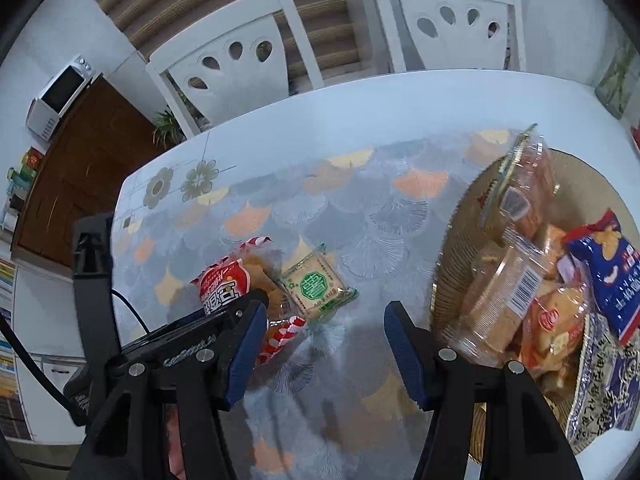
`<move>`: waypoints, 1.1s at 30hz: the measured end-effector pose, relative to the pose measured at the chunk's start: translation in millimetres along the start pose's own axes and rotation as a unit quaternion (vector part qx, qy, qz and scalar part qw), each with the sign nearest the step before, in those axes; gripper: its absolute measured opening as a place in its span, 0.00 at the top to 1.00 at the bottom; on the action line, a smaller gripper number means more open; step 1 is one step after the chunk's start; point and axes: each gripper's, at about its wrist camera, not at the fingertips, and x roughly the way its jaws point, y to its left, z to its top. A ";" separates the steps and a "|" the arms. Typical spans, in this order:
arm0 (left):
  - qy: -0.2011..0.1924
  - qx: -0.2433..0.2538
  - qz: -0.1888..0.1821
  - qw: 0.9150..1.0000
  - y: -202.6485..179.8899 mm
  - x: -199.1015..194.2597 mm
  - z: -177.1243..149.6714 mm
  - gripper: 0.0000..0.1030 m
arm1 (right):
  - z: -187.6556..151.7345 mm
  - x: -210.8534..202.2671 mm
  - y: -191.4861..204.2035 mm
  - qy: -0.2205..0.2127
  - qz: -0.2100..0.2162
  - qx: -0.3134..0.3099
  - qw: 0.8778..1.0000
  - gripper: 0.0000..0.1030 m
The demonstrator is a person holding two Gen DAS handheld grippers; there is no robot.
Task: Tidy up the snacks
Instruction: 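Move both tools back toward the red-white bread bag and green-labelled pack, then grasp the red-white bread bag with the left tool while the right tool grasps the green-labelled pack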
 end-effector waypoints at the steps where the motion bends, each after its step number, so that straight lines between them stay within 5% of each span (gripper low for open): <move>1: -0.001 -0.002 -0.001 1.000 2.5 -2.2 0.0 0.44 | 1.3 2.9 0.9 0.002 0.001 -0.001 1.000 0.43; 6: -0.012 -0.016 0.010 1.000 28.9 -21.8 -1.3 0.45 | 8.5 23.9 7.7 0.021 0.021 -0.002 1.000 0.43; 13: -0.022 -0.030 0.031 0.999 63.5 -40.1 -4.3 0.45 | 9.2 67.9 17.0 0.060 -0.006 -0.030 0.998 0.43; 30: -0.019 0.012 0.048 0.999 65.3 -42.7 -12.5 0.45 | 4.2 113.2 22.2 0.075 -0.058 -0.083 0.992 0.41; 31: -0.019 0.013 0.048 0.999 64.7 -42.8 -12.6 0.45 | 3.3 113.8 22.4 0.072 -0.061 -0.086 0.992 0.42; 33: -0.020 0.017 0.049 0.998 63.1 -43.9 -13.4 0.45 | 0.4 111.4 23.7 0.060 -0.069 -0.094 0.991 0.61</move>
